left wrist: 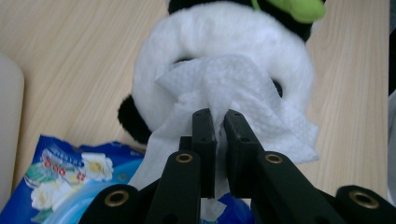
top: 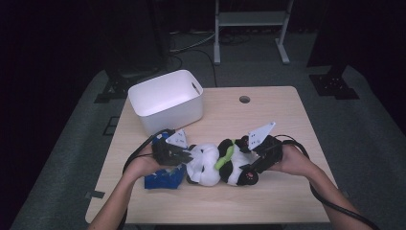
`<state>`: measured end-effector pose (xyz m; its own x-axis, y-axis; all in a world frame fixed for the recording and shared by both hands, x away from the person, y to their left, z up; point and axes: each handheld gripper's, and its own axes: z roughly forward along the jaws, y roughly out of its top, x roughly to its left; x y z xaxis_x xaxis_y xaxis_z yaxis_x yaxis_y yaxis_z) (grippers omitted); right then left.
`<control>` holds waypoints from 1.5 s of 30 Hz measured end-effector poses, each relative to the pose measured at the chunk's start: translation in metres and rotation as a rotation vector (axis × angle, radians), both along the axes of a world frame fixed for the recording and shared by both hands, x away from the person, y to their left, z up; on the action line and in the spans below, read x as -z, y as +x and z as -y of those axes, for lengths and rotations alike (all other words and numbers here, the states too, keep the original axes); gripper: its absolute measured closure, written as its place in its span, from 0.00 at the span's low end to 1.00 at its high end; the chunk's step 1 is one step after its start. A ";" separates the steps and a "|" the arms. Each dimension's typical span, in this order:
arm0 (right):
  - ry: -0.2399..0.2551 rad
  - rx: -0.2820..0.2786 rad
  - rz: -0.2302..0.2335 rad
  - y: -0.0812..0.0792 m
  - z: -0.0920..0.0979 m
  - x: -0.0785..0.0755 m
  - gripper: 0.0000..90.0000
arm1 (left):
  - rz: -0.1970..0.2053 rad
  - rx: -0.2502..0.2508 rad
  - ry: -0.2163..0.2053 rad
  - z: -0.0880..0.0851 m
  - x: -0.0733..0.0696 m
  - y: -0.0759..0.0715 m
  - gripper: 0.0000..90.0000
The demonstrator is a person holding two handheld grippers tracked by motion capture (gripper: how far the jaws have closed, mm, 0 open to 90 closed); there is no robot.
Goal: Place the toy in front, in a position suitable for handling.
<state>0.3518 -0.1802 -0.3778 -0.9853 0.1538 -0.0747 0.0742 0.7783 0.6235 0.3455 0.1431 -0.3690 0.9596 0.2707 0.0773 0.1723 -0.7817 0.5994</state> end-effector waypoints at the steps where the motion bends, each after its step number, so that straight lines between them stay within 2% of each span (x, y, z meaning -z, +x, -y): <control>1: 0.000 -0.001 0.002 0.000 0.000 0.000 0.39 | -0.005 0.000 -0.003 0.000 0.002 -0.001 0.92; 7: 0.008 -0.026 0.031 -0.006 -0.008 -0.004 0.35 | -0.016 0.022 -0.015 0.005 0.007 -0.003 0.92; 9: -0.010 -0.045 0.029 -0.008 -0.014 0.000 0.34 | -0.015 0.043 -0.012 0.013 0.007 -0.003 0.92; 13: -0.048 -0.043 0.048 -0.008 -0.017 0.005 0.32 | -0.008 0.042 -0.007 0.017 0.006 -0.003 0.93; 14: -0.068 -0.032 0.050 -0.006 -0.018 0.011 0.32 | -0.005 0.047 -0.004 0.019 0.006 -0.003 0.93; 17: -0.058 -0.022 0.050 -0.004 -0.017 0.018 0.34 | 0.001 0.045 -0.002 0.020 0.005 -0.002 0.93; 19: -0.054 -0.012 0.031 -0.002 -0.017 0.020 0.35 | 0.004 0.047 -0.003 0.021 0.003 -0.003 0.93; 24: -0.045 0.015 0.004 0.001 -0.017 0.025 0.42 | 0.008 0.087 -0.041 0.030 -0.003 -0.008 0.93; 28: -0.044 0.028 -0.011 0.003 -0.017 0.024 0.45 | 0.002 0.136 -0.023 0.048 -0.001 -0.013 0.93; 29: -0.039 0.029 -0.014 0.003 -0.017 0.024 0.45 | 0.002 0.136 -0.023 0.048 -0.001 -0.013 0.93; 30: -0.033 0.029 -0.015 0.004 -0.016 0.025 0.46 | -0.005 0.162 -0.018 0.057 0.001 -0.015 0.93; 31: -0.033 0.029 -0.015 0.004 -0.016 0.025 0.46 | -0.005 0.162 -0.018 0.057 0.001 -0.015 0.93; 33: -0.022 0.033 -0.025 0.005 -0.015 0.025 0.46 | -0.008 0.197 -0.005 0.070 0.003 -0.018 0.92; 36: -0.024 0.034 -0.027 0.005 -0.015 0.025 0.46 | -0.019 0.218 0.000 0.079 0.006 -0.020 0.92; 42: -0.021 0.031 -0.026 0.006 -0.015 0.024 0.47 | -0.033 0.257 0.024 0.089 0.014 -0.024 0.92; 45: -0.014 0.037 -0.019 0.006 -0.014 0.023 0.53 | -0.029 0.252 0.016 0.087 0.012 -0.025 0.92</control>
<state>0.3576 -0.1662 -0.4007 -0.9802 0.1894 -0.0582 0.1152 0.7837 0.6104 0.3201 0.0560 -0.3807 0.9985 0.0220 0.0507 -0.0118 -0.8115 0.5842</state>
